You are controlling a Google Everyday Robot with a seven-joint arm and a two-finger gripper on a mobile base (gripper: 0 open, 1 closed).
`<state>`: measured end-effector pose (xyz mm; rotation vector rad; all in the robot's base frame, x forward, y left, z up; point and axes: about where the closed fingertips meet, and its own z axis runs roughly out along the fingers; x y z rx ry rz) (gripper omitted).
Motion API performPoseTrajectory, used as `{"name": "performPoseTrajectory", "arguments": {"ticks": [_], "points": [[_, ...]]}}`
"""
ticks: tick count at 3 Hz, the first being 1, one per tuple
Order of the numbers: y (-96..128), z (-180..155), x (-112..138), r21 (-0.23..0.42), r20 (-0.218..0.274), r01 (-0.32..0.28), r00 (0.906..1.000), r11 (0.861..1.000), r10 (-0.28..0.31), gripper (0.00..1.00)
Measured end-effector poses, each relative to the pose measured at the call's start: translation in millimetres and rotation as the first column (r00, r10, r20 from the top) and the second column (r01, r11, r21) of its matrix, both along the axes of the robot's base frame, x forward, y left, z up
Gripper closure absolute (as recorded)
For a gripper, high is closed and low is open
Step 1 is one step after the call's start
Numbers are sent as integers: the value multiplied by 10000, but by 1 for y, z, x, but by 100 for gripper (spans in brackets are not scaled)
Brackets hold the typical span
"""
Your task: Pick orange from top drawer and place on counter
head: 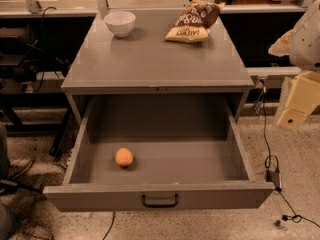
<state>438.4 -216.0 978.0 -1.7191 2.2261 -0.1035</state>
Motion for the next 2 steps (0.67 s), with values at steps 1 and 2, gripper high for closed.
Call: {"name": "performPoseTrajectory", "arguments": {"ticks": [1,2], "points": [[0,0,0,24,21,8,10000,10000,-8,0],[31,-55,18,1854,-554,143,9985,9826,-41,0]]}}
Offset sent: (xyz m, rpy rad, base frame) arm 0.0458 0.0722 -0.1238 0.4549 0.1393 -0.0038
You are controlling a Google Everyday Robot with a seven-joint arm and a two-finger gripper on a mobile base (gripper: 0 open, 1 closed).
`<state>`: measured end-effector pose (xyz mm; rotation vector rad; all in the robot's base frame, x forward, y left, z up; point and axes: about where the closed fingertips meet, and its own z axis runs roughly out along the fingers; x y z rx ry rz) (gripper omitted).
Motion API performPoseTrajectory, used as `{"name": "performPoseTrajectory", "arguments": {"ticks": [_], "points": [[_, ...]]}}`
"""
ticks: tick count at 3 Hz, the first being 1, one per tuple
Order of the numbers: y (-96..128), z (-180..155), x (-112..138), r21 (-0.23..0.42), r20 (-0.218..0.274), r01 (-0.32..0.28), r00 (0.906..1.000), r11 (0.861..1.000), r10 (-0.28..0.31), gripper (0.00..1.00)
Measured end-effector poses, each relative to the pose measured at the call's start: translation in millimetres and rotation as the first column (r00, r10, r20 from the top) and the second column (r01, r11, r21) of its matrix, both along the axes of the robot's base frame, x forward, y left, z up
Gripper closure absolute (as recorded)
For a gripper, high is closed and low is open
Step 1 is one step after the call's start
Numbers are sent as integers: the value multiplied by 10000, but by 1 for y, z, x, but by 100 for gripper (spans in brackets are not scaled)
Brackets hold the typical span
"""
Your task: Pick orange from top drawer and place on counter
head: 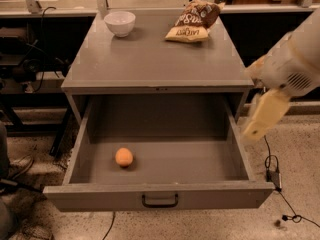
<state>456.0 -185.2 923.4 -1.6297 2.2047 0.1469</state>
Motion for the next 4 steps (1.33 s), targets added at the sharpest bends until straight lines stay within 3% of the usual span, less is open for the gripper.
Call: {"name": "performPoseTrajectory", "arguments": {"ticks": [1,2,3,4], "points": [[48,-69,20,2309,-847,328,9963,9724,-135,0],[116,-111,44,4375,-1163,436,9932,8982,84,0],[130,-114,60,4828,-960,594,9953,8737,-146,0],[129,-113,59,4806,-951,588,9954,8750,-146,0]]}}
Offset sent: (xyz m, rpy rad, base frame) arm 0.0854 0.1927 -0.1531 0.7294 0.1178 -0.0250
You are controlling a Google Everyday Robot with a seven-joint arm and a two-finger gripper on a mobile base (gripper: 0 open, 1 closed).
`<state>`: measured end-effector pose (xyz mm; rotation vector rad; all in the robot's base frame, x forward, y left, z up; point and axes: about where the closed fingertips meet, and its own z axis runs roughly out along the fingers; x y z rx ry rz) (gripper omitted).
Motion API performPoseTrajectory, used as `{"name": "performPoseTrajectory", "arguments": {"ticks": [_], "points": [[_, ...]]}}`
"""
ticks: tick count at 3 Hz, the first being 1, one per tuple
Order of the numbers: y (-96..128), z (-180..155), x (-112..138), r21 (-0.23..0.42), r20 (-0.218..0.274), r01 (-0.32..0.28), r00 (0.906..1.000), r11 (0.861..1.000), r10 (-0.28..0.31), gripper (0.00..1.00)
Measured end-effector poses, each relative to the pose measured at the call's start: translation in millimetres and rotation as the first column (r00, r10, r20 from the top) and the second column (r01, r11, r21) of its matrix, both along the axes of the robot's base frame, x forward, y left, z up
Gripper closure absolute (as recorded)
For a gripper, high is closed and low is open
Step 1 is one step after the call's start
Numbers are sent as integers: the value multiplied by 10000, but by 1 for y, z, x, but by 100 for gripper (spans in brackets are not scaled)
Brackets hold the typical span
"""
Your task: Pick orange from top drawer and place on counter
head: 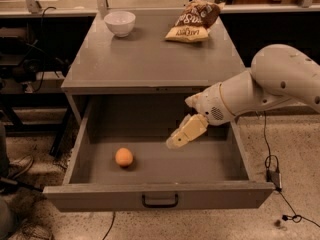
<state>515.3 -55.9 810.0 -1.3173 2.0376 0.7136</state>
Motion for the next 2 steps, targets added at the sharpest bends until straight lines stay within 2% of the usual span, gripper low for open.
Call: {"name": "performPoseTrajectory", "arguments": {"ticks": [1,2], "points": [[9,-16,0,122,165,-263,9995,9996,261,0],[31,-45,5,273,664,-851,9943,9960,831,0]]}}
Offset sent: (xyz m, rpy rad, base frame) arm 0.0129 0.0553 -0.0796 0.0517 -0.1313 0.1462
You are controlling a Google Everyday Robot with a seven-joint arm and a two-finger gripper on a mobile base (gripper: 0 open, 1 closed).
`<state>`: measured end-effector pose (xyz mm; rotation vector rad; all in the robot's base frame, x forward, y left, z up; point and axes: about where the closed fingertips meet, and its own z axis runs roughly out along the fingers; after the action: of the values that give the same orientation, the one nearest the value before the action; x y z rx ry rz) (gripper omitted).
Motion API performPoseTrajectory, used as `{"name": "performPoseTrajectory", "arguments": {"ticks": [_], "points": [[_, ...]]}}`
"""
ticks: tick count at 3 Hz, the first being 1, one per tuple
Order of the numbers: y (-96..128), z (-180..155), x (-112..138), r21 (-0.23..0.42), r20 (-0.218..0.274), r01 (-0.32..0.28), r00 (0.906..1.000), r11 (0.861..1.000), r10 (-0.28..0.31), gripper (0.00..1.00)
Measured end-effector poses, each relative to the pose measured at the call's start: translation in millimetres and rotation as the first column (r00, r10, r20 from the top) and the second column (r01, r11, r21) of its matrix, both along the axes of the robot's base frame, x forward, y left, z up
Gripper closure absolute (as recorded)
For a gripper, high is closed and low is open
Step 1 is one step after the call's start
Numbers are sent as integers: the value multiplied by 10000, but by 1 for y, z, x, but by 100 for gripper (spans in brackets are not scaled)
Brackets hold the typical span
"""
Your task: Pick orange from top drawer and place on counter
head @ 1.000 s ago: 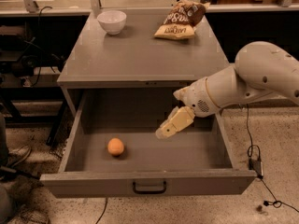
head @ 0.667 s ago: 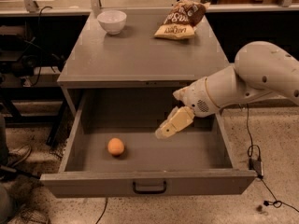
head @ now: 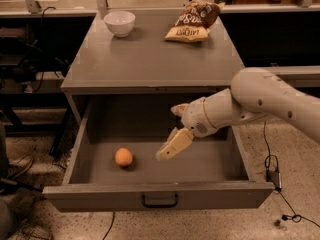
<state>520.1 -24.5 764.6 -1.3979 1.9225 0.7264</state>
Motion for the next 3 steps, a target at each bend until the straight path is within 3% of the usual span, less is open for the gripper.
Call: {"name": "performPoseTrajectory", "arguments": {"ticks": [2,3], "points": [[49,-55,15,338,488,-781,9959,9964,764,0],[72,-78,23,409,683,-883,9940,9953,853,0]]}}
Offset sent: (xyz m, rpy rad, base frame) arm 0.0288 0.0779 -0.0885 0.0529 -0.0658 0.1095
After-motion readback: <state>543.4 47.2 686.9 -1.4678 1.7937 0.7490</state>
